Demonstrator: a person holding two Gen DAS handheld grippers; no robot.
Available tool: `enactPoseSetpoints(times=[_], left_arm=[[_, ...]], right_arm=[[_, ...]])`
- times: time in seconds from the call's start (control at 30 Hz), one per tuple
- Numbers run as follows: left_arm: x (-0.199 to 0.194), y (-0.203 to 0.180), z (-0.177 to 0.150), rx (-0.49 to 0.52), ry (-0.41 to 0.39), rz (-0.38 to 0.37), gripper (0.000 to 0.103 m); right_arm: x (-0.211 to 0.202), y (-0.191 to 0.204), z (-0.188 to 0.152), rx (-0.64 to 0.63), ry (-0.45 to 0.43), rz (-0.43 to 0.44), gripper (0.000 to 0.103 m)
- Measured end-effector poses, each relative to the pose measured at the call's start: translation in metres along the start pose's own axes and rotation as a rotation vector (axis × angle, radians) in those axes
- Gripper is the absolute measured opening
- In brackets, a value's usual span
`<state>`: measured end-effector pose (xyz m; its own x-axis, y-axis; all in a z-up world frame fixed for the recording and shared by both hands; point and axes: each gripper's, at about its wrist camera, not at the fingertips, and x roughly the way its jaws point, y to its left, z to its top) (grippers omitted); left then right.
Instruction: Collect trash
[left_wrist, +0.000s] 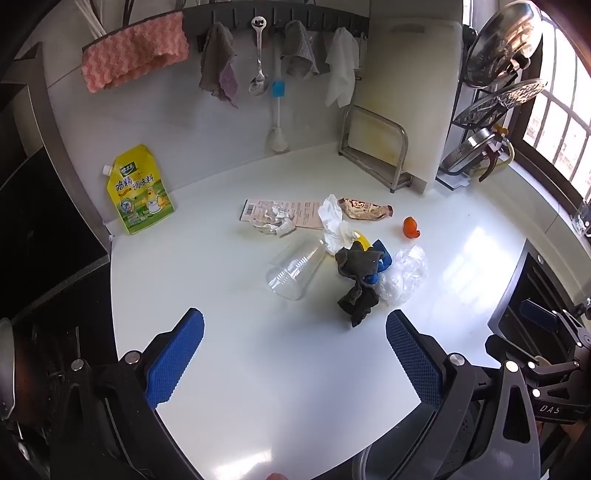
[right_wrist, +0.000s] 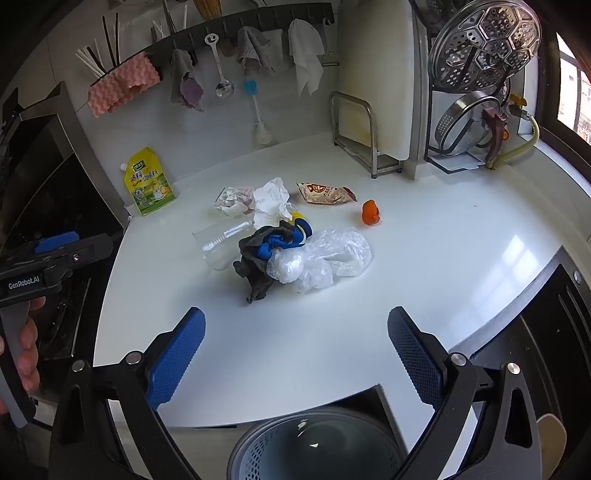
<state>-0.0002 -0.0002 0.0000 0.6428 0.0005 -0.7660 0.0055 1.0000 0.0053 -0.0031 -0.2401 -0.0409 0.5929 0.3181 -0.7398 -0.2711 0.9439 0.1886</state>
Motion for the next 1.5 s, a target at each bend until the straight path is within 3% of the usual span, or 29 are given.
enactPoseSetpoints(times=[0.53,1.37,1.5], left_arm=[[0.004,-0.004,0.001,0.002,0.0,0.007,0.097],[0.032,0.003,0.007,0.012,0.063,0.004,0.097],[0.039,0.005,0.007,-0.011,0.071,-0.023,0.097]], right_arm=[[0.004,0.0,0.002,0.008,0.004,0.0,0.094],[0.025,-0.01,0.004,0.035,0.038,0.006,0.094],[0.029,-0.011,0.006,0.034,0.044,0.009,0.094]])
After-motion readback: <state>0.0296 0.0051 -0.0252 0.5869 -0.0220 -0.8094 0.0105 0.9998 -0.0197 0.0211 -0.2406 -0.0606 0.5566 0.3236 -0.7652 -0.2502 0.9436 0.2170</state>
